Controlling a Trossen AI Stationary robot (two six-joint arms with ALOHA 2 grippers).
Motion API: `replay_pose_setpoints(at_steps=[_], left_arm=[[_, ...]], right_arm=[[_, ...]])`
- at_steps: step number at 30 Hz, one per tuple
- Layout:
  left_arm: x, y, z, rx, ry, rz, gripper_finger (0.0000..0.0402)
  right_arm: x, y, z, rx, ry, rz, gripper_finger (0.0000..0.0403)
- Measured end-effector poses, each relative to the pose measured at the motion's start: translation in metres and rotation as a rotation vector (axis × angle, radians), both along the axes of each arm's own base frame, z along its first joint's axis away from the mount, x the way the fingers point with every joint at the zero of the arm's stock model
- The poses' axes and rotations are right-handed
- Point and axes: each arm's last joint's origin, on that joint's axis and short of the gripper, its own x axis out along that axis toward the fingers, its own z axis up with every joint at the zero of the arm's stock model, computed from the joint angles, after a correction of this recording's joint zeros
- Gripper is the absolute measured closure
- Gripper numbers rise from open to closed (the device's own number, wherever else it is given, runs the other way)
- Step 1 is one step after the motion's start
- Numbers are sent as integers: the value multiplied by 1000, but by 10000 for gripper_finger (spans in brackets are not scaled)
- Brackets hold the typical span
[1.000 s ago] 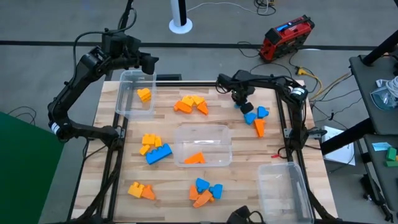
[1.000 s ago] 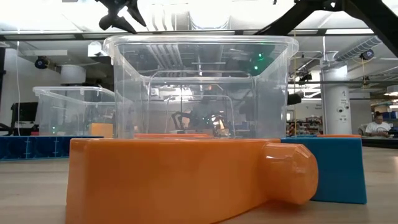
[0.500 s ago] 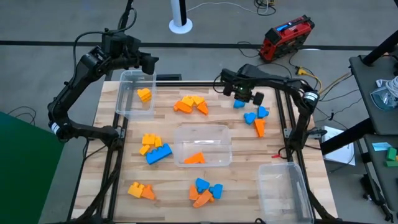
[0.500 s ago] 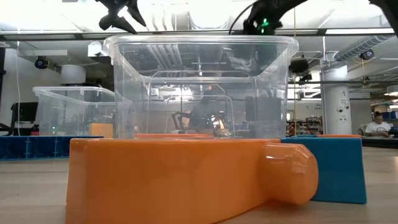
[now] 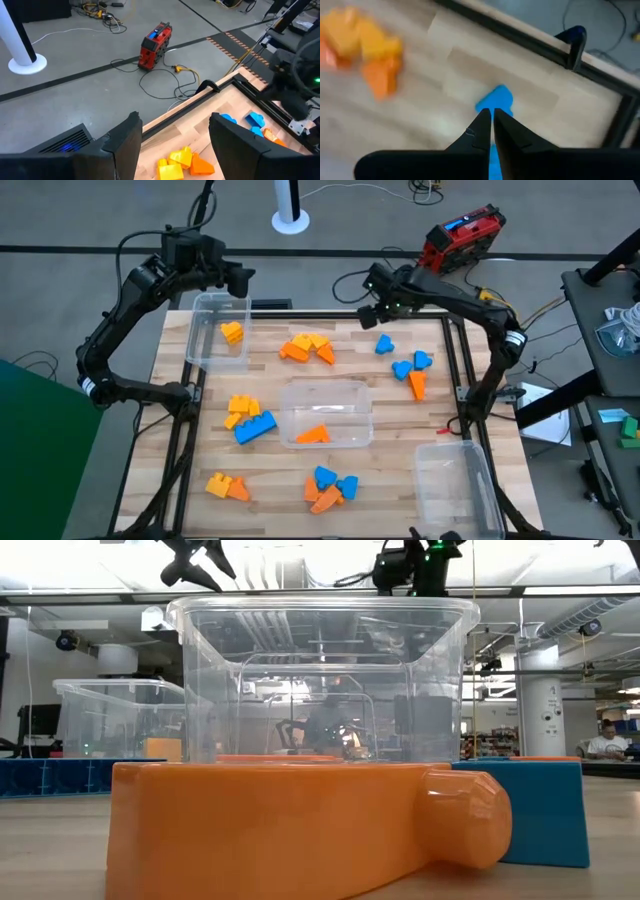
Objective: Sort blocks
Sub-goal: Put the blue game piece into the bottom right transparent bin
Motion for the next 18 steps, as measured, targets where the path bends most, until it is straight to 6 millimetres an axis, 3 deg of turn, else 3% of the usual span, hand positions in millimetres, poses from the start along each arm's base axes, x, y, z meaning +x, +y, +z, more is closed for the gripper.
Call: replay_pose_setpoints(at_steps=[3,6,9,18], left_arm=[[0,0,0,2,-2,0,194],[-1,-1,1,5,-5,0,194],[1,1,1,13,-12,0,194],[3,3,2,35,-11,-7,194]], right_arm=[[-4,1,8,9,41,106,390],[-14,-4,3,135,116,80,390],[-15,-15,-20,312,202,76,390],[11,-35,-70,436,282,57,371]])
